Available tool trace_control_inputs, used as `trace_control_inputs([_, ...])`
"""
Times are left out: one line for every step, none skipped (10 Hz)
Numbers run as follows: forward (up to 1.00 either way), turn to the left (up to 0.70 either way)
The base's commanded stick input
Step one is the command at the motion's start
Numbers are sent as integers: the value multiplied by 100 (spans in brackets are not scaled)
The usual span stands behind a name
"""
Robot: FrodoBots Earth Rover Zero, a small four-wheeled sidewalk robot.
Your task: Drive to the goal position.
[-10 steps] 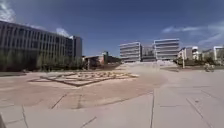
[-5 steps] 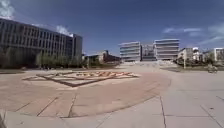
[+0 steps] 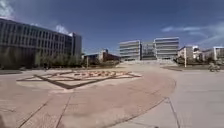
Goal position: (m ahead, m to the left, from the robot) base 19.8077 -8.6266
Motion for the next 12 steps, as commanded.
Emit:
trace_control_inputs([67,-1])
trace_control_inputs([67,-1])
trace_control_inputs([67,-1])
trace_control_inputs([67,-1])
trace_control_inputs([67,-1])
trace_control_inputs([67,-1])
trace_control_inputs([66,-1])
trace_control_inputs([66,-1])
trace_control_inputs([67,-1])
trace_control_inputs([66,-1])
trace_control_inputs([66,-1])
trace_control_inputs([66,-1])
